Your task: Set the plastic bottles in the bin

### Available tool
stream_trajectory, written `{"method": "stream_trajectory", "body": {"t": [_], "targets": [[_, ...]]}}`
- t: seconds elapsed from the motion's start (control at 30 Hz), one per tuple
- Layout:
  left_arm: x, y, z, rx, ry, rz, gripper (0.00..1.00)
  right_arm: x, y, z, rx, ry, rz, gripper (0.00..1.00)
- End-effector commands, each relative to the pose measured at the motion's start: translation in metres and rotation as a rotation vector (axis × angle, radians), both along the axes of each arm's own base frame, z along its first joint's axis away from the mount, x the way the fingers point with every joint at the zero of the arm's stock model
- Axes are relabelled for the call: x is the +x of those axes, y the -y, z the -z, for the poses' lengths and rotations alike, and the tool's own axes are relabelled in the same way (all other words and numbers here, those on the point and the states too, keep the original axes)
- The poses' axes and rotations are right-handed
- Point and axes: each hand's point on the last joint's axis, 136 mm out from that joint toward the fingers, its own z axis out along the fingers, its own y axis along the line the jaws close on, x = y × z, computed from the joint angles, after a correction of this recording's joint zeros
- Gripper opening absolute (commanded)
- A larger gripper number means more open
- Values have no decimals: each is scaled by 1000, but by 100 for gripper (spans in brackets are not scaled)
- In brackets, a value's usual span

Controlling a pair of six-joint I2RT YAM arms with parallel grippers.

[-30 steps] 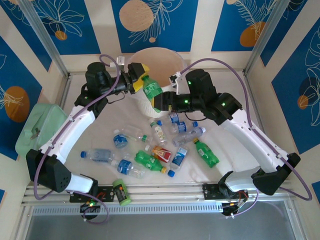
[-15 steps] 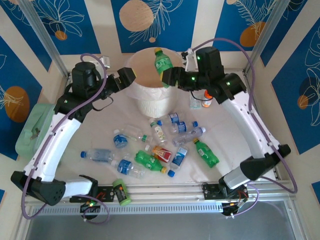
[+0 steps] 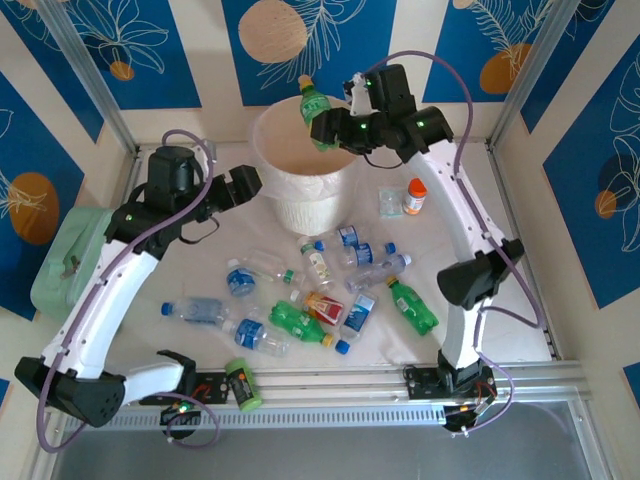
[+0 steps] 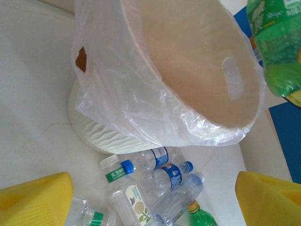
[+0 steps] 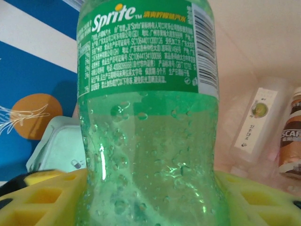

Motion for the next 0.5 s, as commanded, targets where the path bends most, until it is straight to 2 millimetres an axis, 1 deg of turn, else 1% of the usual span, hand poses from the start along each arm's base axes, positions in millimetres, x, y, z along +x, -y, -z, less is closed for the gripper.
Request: {"method": "stream_trajectory", "body": {"t": [0.0,0.1,0.17,0.3,0.4,0.47], "targets": [[-9,-11,3,49,6,-28,88,6,2,9,-49,-14,-10,57],[-13,-16,5,63,7,-41,88,15,0,19,-74,-27,-9,59],[-16,-21,9,83,2,-51,88,21,1,30,-92,-46,1,62],[-19,-29,20,116,-21,-76,88,26,0,45,-109,-81,10,72],[-19,-32,28,120,-36,-89,88,27,0,47,-112,-88,15,77],[-20,-34,34,122,-55,-98,88,27,1,46,-115,-82,21,79]]}}
